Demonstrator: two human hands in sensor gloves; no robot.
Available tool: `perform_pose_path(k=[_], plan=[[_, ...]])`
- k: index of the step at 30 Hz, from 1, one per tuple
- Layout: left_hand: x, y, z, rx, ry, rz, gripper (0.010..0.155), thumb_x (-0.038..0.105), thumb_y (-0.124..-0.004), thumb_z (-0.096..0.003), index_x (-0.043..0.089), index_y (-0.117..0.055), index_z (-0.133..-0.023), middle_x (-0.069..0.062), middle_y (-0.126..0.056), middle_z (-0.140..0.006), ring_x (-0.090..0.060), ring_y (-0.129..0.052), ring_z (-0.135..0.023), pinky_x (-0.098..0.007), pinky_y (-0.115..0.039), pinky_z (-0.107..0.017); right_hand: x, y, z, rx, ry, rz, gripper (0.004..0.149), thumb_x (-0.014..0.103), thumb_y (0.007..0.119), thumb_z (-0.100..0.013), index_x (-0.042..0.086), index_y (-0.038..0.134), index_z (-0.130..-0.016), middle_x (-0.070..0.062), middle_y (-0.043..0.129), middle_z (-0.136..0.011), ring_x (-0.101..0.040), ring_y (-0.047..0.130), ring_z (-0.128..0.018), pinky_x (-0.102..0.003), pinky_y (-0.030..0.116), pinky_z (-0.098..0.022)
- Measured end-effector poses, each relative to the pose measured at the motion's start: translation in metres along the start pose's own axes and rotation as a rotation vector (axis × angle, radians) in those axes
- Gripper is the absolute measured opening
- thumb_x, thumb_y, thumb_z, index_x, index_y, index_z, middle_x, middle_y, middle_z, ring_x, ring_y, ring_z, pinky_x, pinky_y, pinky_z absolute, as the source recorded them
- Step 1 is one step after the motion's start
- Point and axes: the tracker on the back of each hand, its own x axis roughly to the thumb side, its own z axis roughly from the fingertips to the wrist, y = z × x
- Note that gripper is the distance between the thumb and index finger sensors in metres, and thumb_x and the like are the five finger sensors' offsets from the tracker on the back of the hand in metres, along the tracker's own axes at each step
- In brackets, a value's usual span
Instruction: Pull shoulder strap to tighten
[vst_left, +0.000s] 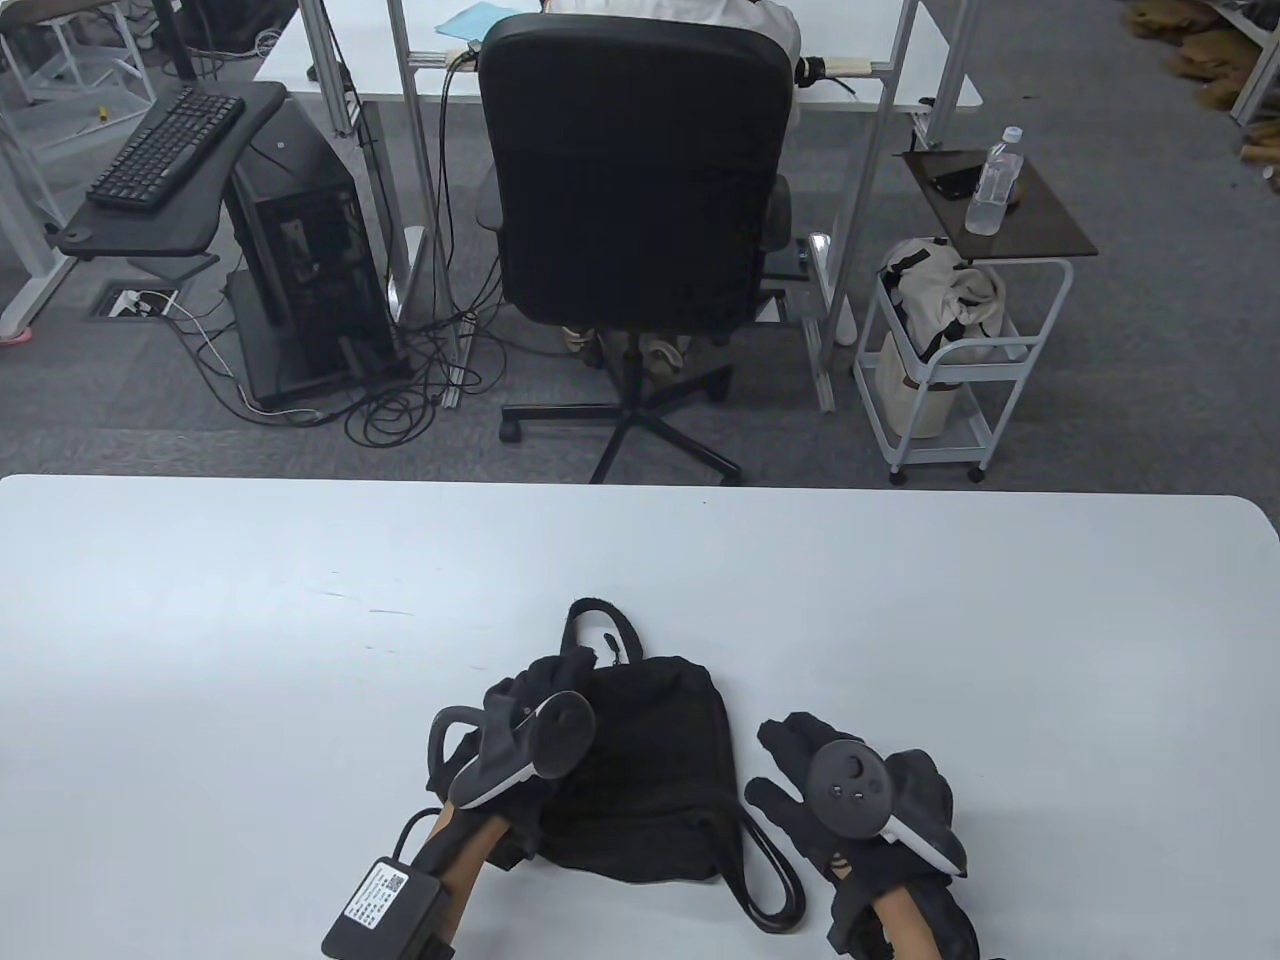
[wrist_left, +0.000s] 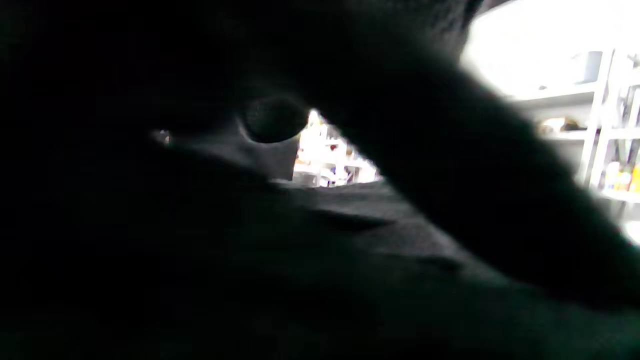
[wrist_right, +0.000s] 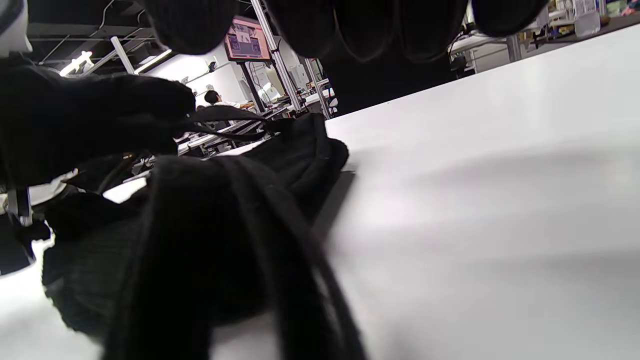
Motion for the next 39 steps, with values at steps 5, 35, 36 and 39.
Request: perform_pose_path(k=[5,35,36,39], plan=[[0.002,-0.006,0.004,0.027,-0.034,0.022,0.071,0.046,-0.072,-0.0510,0.018,-0.049,-0.112,-0.006,-0.070,-0.108,-0.019,-0.093,-0.086,-0.050,-0.075,-0.071,0.037,-0.010,-0.039,0.061,0.016,-0.014,0.065,0.050,0.067,-0.054,0.021,0.058,-0.111,-0.014,0.046,-0.118,-0.047,0.056,-0.090,-0.061,0.055,-0.066],[-0.008,-0.005,0.009,0.101,-0.077,0.073,0.065,0.053,-0.070,-0.0498,0.020,-0.069,-0.106,-0.006,-0.083,-0.100,-0.016,-0.101,-0.077,-0.052,-0.079,-0.070,0.097,0.020,-0.152,0.428,-0.079,-0.065,0.033,0.039,0.070,-0.050,0.021,0.083,-0.075,-0.007,0.073,-0.086,-0.038,0.061,-0.078,-0.062,0.039,-0.073],[-0.007,-0.003,0.009,0.112,-0.084,0.058,0.065,0.053,-0.071,-0.0495,0.020,-0.070,-0.105,-0.005,-0.084,-0.100,-0.016,-0.102,-0.077,-0.052,-0.080,-0.070,0.096,0.019,-0.150,0.421,-0.080,-0.057,0.033,0.039,0.070,-0.050,0.021,0.083,-0.075,-0.007,0.073,-0.086,-0.038,0.061,-0.078,-0.062,0.039,-0.073],[-0.008,0.001,0.010,0.116,-0.082,0.065,0.064,0.053,-0.072,-0.0491,0.020,-0.073,-0.104,-0.005,-0.086,-0.099,-0.016,-0.103,-0.078,-0.054,-0.080,-0.070,0.092,0.017,-0.146,0.373,-0.101,-0.037,0.033,0.039,0.069,-0.050,0.021,0.083,-0.074,-0.005,0.073,-0.088,-0.038,0.060,-0.079,-0.062,0.040,-0.073]])
